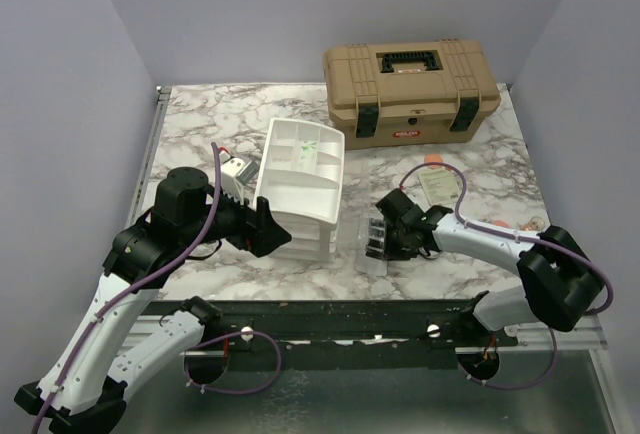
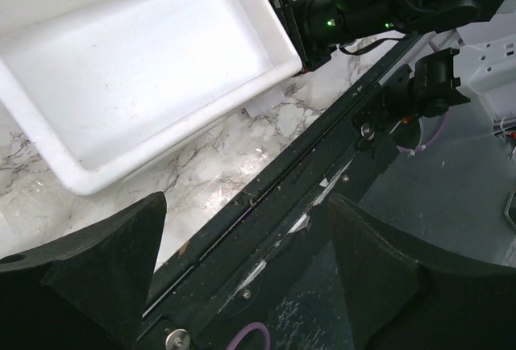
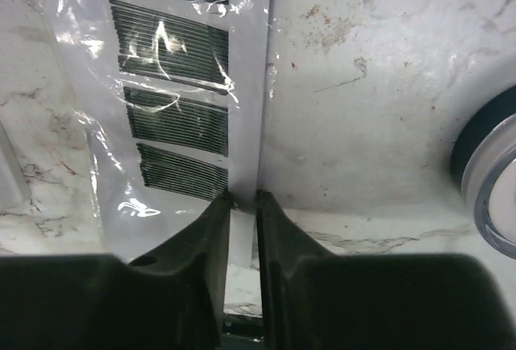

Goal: Organize the makeup
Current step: Pick up the makeup tool from the center of the board.

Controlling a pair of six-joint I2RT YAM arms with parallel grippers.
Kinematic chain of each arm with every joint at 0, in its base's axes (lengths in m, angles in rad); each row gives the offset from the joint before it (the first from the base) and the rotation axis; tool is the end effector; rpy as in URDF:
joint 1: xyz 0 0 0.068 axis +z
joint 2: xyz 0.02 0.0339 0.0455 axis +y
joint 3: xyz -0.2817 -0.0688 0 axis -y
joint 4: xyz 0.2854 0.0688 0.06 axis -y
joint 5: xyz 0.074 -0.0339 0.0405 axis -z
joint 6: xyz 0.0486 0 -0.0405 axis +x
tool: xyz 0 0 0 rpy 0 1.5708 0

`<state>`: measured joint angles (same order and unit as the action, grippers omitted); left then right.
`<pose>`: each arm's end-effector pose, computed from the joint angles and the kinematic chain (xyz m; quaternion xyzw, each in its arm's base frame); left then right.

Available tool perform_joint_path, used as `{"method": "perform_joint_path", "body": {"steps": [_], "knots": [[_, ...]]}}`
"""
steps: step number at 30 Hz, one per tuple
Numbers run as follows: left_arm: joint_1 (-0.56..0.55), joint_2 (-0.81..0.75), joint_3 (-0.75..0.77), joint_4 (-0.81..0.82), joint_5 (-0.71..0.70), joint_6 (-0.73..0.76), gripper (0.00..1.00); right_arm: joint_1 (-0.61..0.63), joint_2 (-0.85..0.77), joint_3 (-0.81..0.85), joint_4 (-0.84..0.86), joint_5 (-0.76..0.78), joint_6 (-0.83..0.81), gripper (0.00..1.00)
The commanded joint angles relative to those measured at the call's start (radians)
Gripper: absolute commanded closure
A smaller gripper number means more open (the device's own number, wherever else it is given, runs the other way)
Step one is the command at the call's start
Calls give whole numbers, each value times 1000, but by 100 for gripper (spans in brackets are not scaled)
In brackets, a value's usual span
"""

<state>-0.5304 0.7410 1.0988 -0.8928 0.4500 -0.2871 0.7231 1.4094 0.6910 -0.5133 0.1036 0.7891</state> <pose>0.1271 -0.0991 0.3998 0.2124 0.8273 -0.3697 0.3658 0.2056 0.1748 0.1335 0.0412 0.9835 0.0785 0.1576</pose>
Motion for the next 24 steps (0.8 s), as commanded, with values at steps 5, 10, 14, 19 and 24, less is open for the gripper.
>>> {"method": "perform_joint_path", "body": {"steps": [5, 10, 14, 19, 24], "knots": [[1, -5, -13, -7, -36, 22, 17, 15, 104, -97, -25, 89, 87, 99], [1, -7, -9, -7, -52, 23, 17, 16, 34, -89, -50, 117, 102, 99], [1, -12, 9, 2, -91, 14, 17, 16, -110, -53, -157, 187, 146, 99], [1, -24, 47, 45, -201, -9, 16, 14, -255, 34, -335, 317, 180, 99], [1, -24, 95, 112, -281, -35, 13, 14, -351, 138, -467, 407, 194, 99]]}}
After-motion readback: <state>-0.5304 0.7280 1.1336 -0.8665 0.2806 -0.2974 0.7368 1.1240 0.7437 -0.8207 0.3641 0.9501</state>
